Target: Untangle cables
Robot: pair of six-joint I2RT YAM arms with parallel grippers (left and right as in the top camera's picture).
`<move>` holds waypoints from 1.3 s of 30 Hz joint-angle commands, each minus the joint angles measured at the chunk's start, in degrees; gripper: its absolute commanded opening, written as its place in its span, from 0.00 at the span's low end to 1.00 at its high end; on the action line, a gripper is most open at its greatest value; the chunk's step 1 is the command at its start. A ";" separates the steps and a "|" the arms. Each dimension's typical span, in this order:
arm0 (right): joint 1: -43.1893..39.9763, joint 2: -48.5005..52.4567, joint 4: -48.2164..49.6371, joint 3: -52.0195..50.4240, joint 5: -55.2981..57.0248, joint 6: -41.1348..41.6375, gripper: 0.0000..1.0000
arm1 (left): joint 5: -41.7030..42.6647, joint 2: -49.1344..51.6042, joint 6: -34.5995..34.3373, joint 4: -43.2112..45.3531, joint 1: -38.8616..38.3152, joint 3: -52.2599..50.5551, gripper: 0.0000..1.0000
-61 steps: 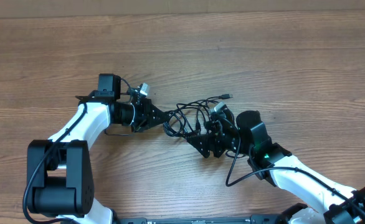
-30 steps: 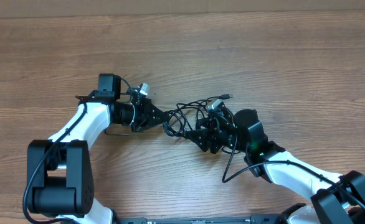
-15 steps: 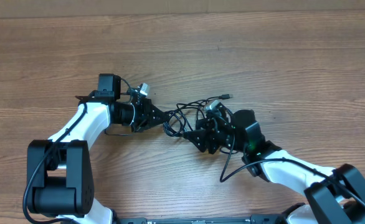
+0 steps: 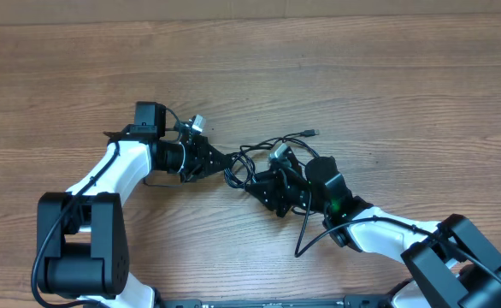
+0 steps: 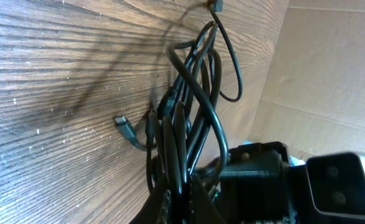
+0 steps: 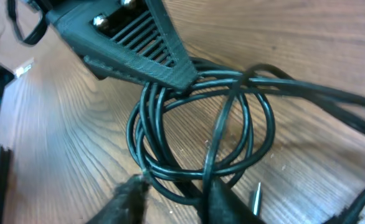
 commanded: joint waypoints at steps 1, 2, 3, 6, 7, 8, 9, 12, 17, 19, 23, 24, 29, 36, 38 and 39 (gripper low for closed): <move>0.04 0.31 0.57 0.17 0.35 0.04 0.25 | 0.68 -1.70 0.48 -0.15 -0.44 0.50 0.04; 0.04 0.31 0.74 0.17 0.33 0.07 0.23 | 0.68 -1.70 0.48 -0.17 -0.42 0.50 0.04; 0.04 0.31 0.79 0.17 0.33 0.07 0.20 | 0.68 -1.70 0.48 -0.17 -0.42 0.50 0.04; 0.04 0.31 1.49 0.17 0.28 1.03 0.13 | 0.70 -1.70 0.46 -0.17 -0.42 0.50 0.04; 0.04 0.31 1.73 0.17 0.28 1.70 0.10 | 0.68 -1.70 0.46 -0.17 -0.42 0.50 0.04; 0.04 0.31 1.95 0.17 0.02 2.23 0.08 | 0.68 -1.70 0.46 -0.17 -0.42 0.50 0.04; 0.04 0.31 2.34 0.17 -0.83 2.29 0.07 | 0.70 -1.70 0.46 -0.17 -0.42 0.50 0.04; -0.50 0.28 5.31 0.17 -7.10 3.80 0.04 | 0.66 -1.70 0.46 -0.17 -0.44 0.50 0.04; -3.41 -0.31 18.58 0.17 -20.24 13.90 0.04 | 0.68 -1.70 0.46 -0.22 -0.37 0.50 0.04; -5.09 -0.42 26.84 0.17 -24.76 19.80 0.04 | 0.68 -1.70 0.46 -0.22 -0.39 0.50 0.04; -8.44 -0.42 42.95 0.17 -30.40 31.21 0.04 | 0.66 -1.70 0.48 -0.24 -0.39 0.50 0.04; -9.22 -0.42 46.34 0.17 -31.06 33.07 0.04 | 0.66 -1.70 0.46 -0.39 -0.39 0.50 0.04; -14.71 -0.42 53.66 0.13 -31.21 35.12 0.04 | 0.68 -1.70 0.48 -0.85 -0.39 0.50 0.04; -27.04 -0.42 53.86 0.13 -30.60 43.69 0.04 | 0.63 -1.70 1.14 -1.25 -0.39 0.50 0.04; -29.27 -0.39 53.81 0.13 -32.28 45.22 0.04 | 0.48 -1.70 1.11 -1.11 -0.39 0.50 0.04; -30.05 -0.39 53.79 0.13 -33.90 45.42 0.04 | 0.48 -1.70 1.11 -0.92 -0.39 0.50 0.04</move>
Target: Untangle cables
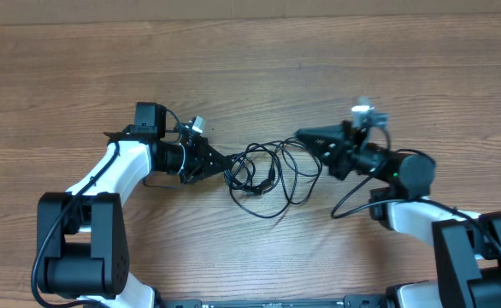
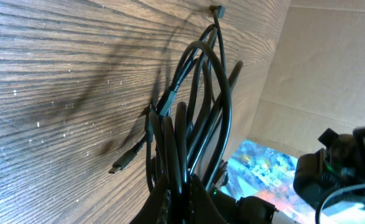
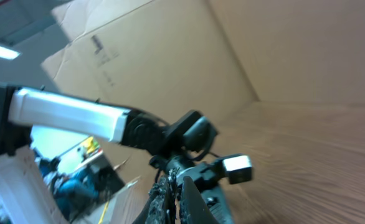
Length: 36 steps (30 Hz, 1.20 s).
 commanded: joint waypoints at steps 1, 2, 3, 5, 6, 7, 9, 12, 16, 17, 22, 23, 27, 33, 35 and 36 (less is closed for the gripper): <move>-1.95 -0.39 0.44 0.15 -4.39 4.22 0.04 | 0.48 -1.70 1.09 0.35 -0.39 0.50 0.04; -1.99 -0.39 -0.70 0.15 -5.97 4.22 0.04 | 0.50 -1.70 1.07 0.46 -0.39 0.50 0.04; -1.97 -0.37 -2.12 0.13 -7.23 4.17 0.04 | 0.50 -1.70 1.07 0.50 -0.39 0.50 0.04; -1.38 -0.37 -6.54 0.11 -9.55 3.54 0.04 | 0.50 -1.70 1.07 0.50 -0.39 0.50 0.04; -1.09 -0.37 -9.09 0.09 -10.40 3.21 0.07 | 0.50 -1.70 1.07 0.50 -0.39 0.50 0.04; -0.76 -0.37 -11.98 0.09 -10.99 2.36 0.15 | 0.50 -1.70 1.07 0.50 -0.39 0.50 0.04; -0.04 -0.37 -18.86 0.09 -11.43 -0.46 0.27 | 0.50 -1.70 1.07 0.50 -0.39 0.50 0.04; 1.05 -0.37 -29.62 0.09 -11.34 -6.29 0.33 | 0.50 -1.70 1.07 0.52 -0.39 0.50 0.04; 3.61 -0.37 -42.60 0.09 -11.19 -11.74 0.45 | 0.48 -1.70 1.07 0.52 -0.39 0.50 0.04; 5.14 -0.37 -45.79 0.09 -11.21 -14.25 0.57 | 0.48 -1.70 1.07 0.72 -0.39 0.50 0.04; 11.43 -0.37 -49.07 0.09 -10.97 -20.79 0.97 | 0.48 -1.70 1.07 1.03 -0.39 0.50 0.04; 12.59 -0.37 -48.85 0.09 -10.21 -21.27 1.00 | 0.48 -1.70 1.07 0.98 -0.39 0.50 0.04; 17.33 -0.37 -48.76 0.09 -3.85 -21.64 1.00 | 0.50 -1.70 1.05 0.94 -0.39 0.50 0.04; 23.04 -0.37 -49.00 0.09 1.55 -21.64 1.00 | 0.50 -1.70 1.05 0.98 -0.39 0.50 0.04; 24.59 -0.37 -49.20 0.09 3.56 -21.64 1.00 | 0.52 -1.70 1.05 0.98 -0.39 0.50 0.04; 25.31 -0.37 -49.29 0.09 4.63 -21.64 1.00 | 0.59 -1.70 1.03 0.98 -0.39 0.50 0.04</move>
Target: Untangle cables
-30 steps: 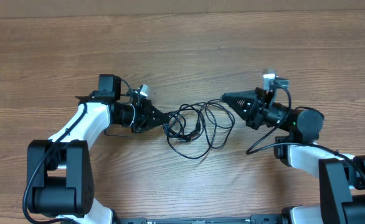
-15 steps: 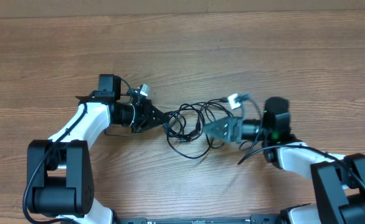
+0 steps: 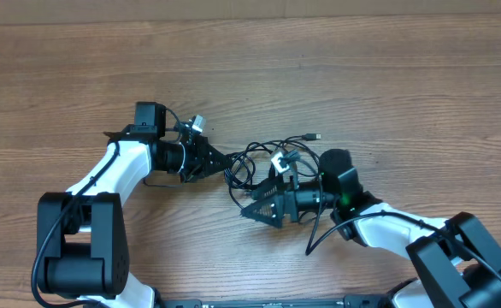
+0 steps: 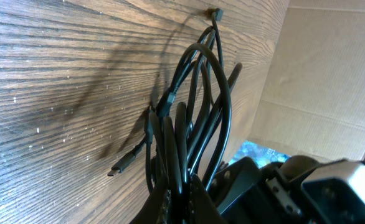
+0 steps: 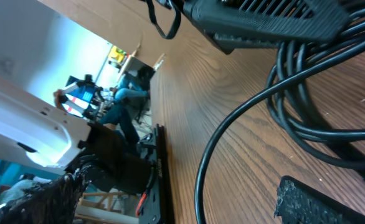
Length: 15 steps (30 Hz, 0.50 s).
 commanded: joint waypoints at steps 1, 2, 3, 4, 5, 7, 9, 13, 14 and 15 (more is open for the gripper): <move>2.49 -0.31 -0.04 0.09 5.77 -1.03 1.00 | 0.72 -1.70 1.01 0.11 -0.39 0.50 0.04; 3.19 -0.31 -0.28 0.09 6.25 -1.03 1.00 | 0.70 -1.70 0.79 0.17 -0.39 0.50 0.04; 3.85 -0.31 -0.37 0.09 6.49 -1.03 1.00 | 0.70 -1.70 0.44 0.26 -0.39 0.50 0.04; 4.57 -0.31 -0.42 0.09 6.58 -1.03 1.00 | 0.70 -1.70 0.02 0.28 -0.39 0.50 0.04; 5.14 -0.31 -0.42 0.09 6.58 -1.05 1.00 | 0.70 -1.70 -0.28 0.44 -0.39 0.50 0.04; 6.08 -0.31 -0.39 0.09 6.56 -1.03 1.00 | 0.70 -1.70 -0.55 0.50 -0.39 0.50 0.04; 6.78 -0.31 -0.39 0.09 6.51 -1.01 1.00 | 0.68 -1.70 -1.11 0.50 -0.39 0.50 0.04; 8.11 -0.31 0.79 0.15 5.16 -0.76 1.00 | 0.68 -1.70 -1.57 0.70 -0.39 0.50 0.04; 8.37 -0.31 1.77 0.15 4.09 -0.76 1.00 | 0.68 -1.70 -1.57 0.68 -0.39 0.50 0.04; 8.55 -0.31 2.71 0.15 3.08 -0.76 0.99 | 0.70 -1.70 -1.57 0.68 -0.39 0.50 0.04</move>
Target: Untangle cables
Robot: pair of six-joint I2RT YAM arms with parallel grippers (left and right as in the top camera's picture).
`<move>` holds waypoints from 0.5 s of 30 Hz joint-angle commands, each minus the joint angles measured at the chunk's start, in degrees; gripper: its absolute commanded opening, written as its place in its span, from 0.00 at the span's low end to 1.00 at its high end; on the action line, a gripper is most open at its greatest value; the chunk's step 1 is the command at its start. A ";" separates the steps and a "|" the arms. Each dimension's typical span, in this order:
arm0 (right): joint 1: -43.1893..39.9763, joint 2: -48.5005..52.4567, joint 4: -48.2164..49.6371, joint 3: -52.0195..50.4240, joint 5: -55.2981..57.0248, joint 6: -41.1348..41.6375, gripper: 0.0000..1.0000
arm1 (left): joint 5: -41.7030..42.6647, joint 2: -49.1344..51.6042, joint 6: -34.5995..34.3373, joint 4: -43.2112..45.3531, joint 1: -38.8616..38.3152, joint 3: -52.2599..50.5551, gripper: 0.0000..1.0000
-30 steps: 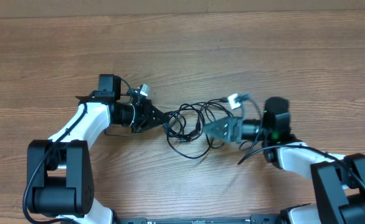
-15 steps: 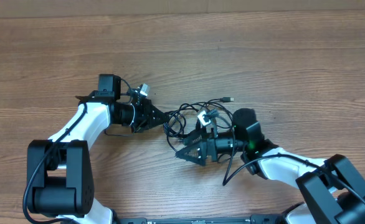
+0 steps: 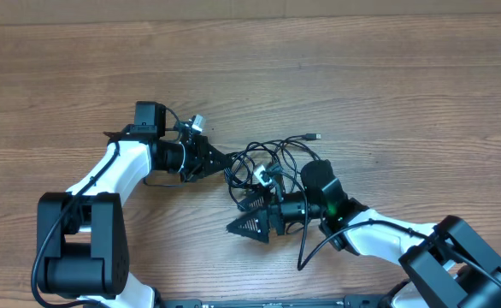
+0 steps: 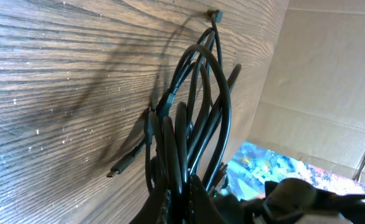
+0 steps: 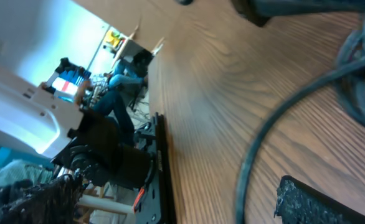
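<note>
Black cables lie in a tangle (image 3: 272,162) at mid-table; one plug (image 3: 315,136) sticks out to the upper right. My left gripper (image 3: 225,162) is shut on the tangle's left side. In the left wrist view its fingertips (image 4: 170,208) pinch several strands of the bundle (image 4: 198,106), and a loose plug (image 4: 123,165) rests on the wood. My right gripper (image 3: 238,216) lies low just below the tangle, pointing left, open. In the right wrist view its fingers (image 5: 316,199) stand wide apart, with one blurred strand (image 5: 251,174) crossing between them.
A wooden table (image 3: 387,77) carries everything. The right arm's own cable (image 3: 306,244) loops beside its wrist. Cardboard walls (image 4: 332,74) stand beyond the table's far side.
My right gripper has shifted a little left and toward the front edge, still open below the tangle. The left gripper and the tangle have not moved.
At first both grippers met at the tangle, the right one's fingers astride its loops. Then the right gripper was shut out to the right and the loops lay spread wider. After that it was back below the tangle, open, and now sits slightly farther left.
</note>
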 commanded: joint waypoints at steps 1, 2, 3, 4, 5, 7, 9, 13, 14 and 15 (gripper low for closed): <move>0.87 -0.31 2.38 0.15 -2.91 -0.42 0.91 | 0.70 -1.70 -0.87 0.22 -0.39 0.50 0.04; 0.94 -0.31 3.30 0.15 -3.74 -0.42 0.81 | 0.70 -1.70 -0.87 0.22 -0.39 0.50 0.04; 0.96 -0.31 4.26 0.15 -4.46 -0.44 0.70 | 0.68 -1.70 -0.87 0.24 -0.39 0.50 0.04; 0.96 -0.31 4.76 0.15 -4.76 -0.42 0.54 | 0.68 -1.70 -0.87 0.22 -0.39 0.50 0.04; 0.96 -0.31 5.29 0.15 -4.90 -0.42 0.44 | 0.68 -1.70 -0.85 0.24 -0.39 0.50 0.04; 0.96 -0.31 7.28 0.15 -5.51 0.96 0.16 | 0.70 -1.70 -0.87 0.22 -0.39 0.50 0.04; 0.94 -0.31 12.24 0.15 -6.84 6.14 0.05 | 0.70 -1.70 -0.85 0.20 -0.39 0.50 0.04; 0.94 -0.31 31.93 0.15 -10.32 18.73 0.04 | 0.70 -1.70 -0.85 0.17 -0.39 0.50 0.04; 0.94 -0.31 38.77 0.15 -10.64 21.46 0.04 | 0.70 -1.70 -0.85 0.17 -0.39 0.50 0.04; 0.85 -0.31 44.52 0.15 -10.62 23.37 0.04 | 0.72 -1.70 -0.85 0.09 -0.39 0.50 0.04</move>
